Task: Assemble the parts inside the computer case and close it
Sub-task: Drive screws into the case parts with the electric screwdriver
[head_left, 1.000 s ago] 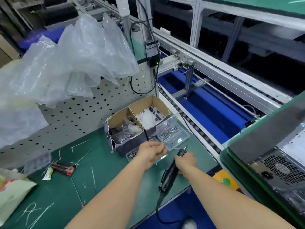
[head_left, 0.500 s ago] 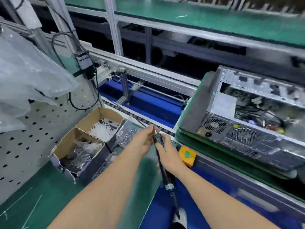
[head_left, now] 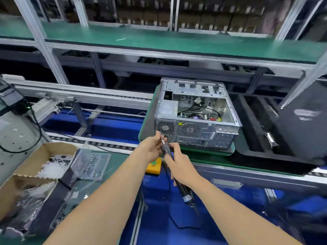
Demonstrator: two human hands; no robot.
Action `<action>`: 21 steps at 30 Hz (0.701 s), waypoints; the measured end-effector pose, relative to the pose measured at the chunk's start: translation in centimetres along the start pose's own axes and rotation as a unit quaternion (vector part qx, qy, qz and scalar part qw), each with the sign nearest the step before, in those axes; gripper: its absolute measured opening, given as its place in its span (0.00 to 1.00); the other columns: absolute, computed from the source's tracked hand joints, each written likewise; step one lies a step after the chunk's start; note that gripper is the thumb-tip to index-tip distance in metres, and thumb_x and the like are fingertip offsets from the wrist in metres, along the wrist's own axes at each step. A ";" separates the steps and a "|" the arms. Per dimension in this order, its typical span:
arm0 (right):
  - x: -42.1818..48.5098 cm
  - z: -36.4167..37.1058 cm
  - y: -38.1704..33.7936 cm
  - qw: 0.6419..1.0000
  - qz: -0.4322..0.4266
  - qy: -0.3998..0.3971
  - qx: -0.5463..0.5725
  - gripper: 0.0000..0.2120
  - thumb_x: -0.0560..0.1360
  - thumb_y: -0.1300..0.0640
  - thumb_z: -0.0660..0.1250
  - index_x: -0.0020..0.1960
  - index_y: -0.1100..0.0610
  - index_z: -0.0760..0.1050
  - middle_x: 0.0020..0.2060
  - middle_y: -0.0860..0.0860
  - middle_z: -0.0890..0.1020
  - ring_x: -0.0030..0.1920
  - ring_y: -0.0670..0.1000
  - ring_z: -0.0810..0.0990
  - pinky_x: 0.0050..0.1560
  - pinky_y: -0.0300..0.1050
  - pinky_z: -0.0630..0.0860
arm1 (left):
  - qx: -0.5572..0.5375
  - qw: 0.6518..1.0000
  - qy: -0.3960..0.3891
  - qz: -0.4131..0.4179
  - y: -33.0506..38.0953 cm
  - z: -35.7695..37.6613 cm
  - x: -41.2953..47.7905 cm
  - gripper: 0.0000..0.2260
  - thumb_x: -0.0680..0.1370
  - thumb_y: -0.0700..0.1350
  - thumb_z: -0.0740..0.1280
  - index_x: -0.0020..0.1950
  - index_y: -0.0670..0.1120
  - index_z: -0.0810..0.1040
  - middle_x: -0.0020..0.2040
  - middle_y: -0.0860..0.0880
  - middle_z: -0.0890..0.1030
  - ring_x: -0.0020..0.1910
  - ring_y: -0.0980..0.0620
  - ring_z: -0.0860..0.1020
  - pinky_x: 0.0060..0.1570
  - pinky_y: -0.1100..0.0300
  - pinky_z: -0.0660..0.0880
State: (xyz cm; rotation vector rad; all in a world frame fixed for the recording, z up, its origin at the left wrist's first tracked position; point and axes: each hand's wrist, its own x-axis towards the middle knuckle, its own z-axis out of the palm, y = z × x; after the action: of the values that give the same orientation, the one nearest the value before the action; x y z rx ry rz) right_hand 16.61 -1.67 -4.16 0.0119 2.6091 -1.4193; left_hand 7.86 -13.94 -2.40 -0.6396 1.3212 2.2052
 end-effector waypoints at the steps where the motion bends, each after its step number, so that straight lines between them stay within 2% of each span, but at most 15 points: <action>1: -0.4 -0.9 0.5 1.000 -0.001 0.003 -0.007 0.14 0.84 0.52 0.58 0.69 0.45 0.62 0.35 0.54 0.78 0.27 0.55 0.78 0.28 0.58 0.80 | 0.021 1.000 -0.001 0.004 -0.4 0.9 -0.1 0.14 0.85 0.49 0.62 0.43 0.43 0.75 0.39 0.48 0.79 0.39 0.52 0.77 0.39 0.56 0.73; 4: -1.5 -3.5 2.0 0.999 -0.007 0.006 -0.043 0.14 0.84 0.52 0.59 0.68 0.46 0.62 0.36 0.51 0.77 0.28 0.50 0.74 0.38 0.63 0.81 | 0.068 0.997 0.019 0.040 -1.8 3.2 0.0 0.09 0.83 0.45 0.66 0.46 0.41 0.77 0.39 0.47 0.81 0.38 0.51 0.80 0.38 0.56 0.77; 6: -2.4 -5.4 3.2 0.999 -0.009 0.013 -0.048 0.13 0.84 0.52 0.60 0.67 0.46 0.63 0.35 0.50 0.76 0.27 0.49 0.73 0.36 0.61 0.80 | 0.099 0.993 0.024 0.055 -2.8 5.0 0.0 0.08 0.82 0.43 0.67 0.46 0.41 0.78 0.35 0.48 0.83 0.37 0.52 0.81 0.42 0.55 0.79; 8: -3.1 -7.1 4.0 0.999 0.001 0.020 -0.026 0.13 0.84 0.51 0.60 0.67 0.45 0.63 0.35 0.51 0.77 0.27 0.49 0.74 0.33 0.60 0.81 | 0.105 0.994 -0.003 0.034 -3.5 6.8 -0.1 0.09 0.83 0.44 0.66 0.45 0.42 0.77 0.31 0.50 0.83 0.39 0.52 0.81 0.43 0.56 0.79; 11: -4.0 -9.2 5.0 0.997 0.039 0.009 0.064 0.15 0.83 0.51 0.59 0.68 0.42 0.62 0.37 0.56 0.77 0.29 0.55 0.79 0.24 0.53 0.80 | 0.091 0.996 -0.016 0.018 -4.4 9.3 -0.3 0.09 0.83 0.44 0.65 0.45 0.41 0.76 0.34 0.48 0.83 0.41 0.52 0.81 0.40 0.55 0.77; 16: -4.6 -11.5 6.4 0.980 0.080 -0.016 0.184 0.12 0.82 0.49 0.60 0.64 0.40 0.66 0.45 0.60 0.81 0.28 0.54 0.78 0.27 0.51 0.79 | 0.103 0.994 -0.019 0.015 -5.7 11.8 -0.7 0.07 0.83 0.44 0.65 0.48 0.43 0.77 0.43 0.47 0.81 0.43 0.52 0.81 0.40 0.54 0.77; 19: -4.7 -12.2 7.0 0.946 0.116 -0.041 0.299 0.08 0.80 0.47 0.61 0.58 0.38 0.69 0.43 0.57 0.81 0.28 0.55 0.77 0.28 0.50 0.77 | 0.084 0.995 -0.046 -0.019 -5.9 12.7 -0.8 0.06 0.84 0.45 0.64 0.50 0.45 0.78 0.45 0.48 0.80 0.45 0.52 0.80 0.45 0.54 0.77; 21: -4.8 -12.7 7.5 0.936 0.120 -0.051 0.328 0.08 0.79 0.45 0.62 0.57 0.42 0.69 0.41 0.55 0.82 0.29 0.55 0.77 0.29 0.50 0.77 | 0.075 0.995 -0.050 -0.039 -6.0 13.3 -0.8 0.06 0.83 0.45 0.64 0.50 0.45 0.79 0.43 0.49 0.82 0.42 0.53 0.80 0.43 0.56 0.77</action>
State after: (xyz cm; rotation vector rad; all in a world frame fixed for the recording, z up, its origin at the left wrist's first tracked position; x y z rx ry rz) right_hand 20.18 13.36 -2.89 0.3175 1.8578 -2.0417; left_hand 10.30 0.33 -0.24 -0.5098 1.3703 2.0265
